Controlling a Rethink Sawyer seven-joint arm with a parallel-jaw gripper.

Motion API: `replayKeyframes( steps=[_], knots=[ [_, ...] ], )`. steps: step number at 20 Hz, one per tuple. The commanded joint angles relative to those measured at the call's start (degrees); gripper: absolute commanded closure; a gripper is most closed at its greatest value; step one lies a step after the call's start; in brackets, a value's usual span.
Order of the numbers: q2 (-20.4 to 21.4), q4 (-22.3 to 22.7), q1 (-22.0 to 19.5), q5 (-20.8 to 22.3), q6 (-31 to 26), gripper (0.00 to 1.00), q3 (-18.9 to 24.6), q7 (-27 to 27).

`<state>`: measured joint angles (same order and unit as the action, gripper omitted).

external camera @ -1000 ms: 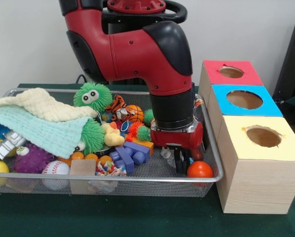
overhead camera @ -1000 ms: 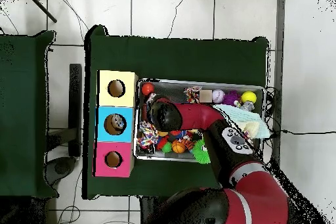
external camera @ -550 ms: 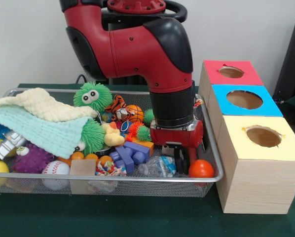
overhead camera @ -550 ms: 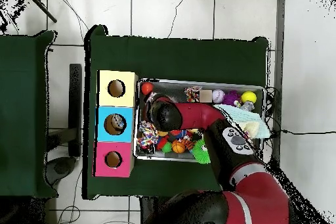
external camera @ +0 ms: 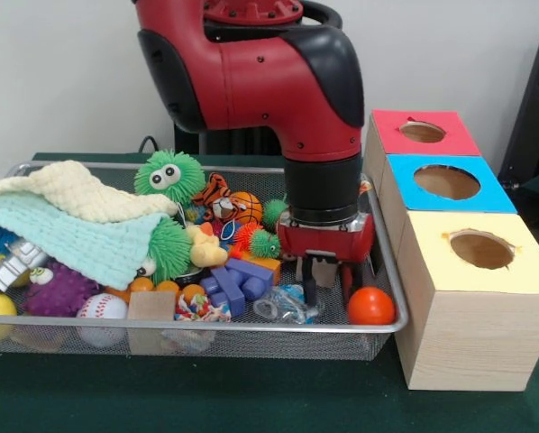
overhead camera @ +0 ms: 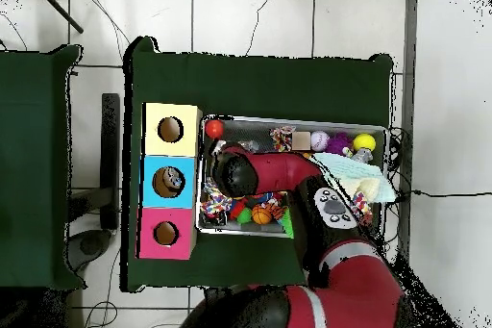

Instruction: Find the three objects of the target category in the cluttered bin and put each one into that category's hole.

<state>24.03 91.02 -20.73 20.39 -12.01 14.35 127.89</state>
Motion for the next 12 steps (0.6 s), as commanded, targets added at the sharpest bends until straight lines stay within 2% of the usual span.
replayKeyframes(
  steps=[1,7,12],
  knots=[
    [0.5,1.7,3.9,0.2,0.0,0.0,-6.0,6.6],
    [-1.4,1.8,6.2,-5.4,2.7,0.0,-11.3,13.9],
    [-3.6,2.4,6.7,-11.1,6.8,0.0,-13.5,17.5]
  ],
)
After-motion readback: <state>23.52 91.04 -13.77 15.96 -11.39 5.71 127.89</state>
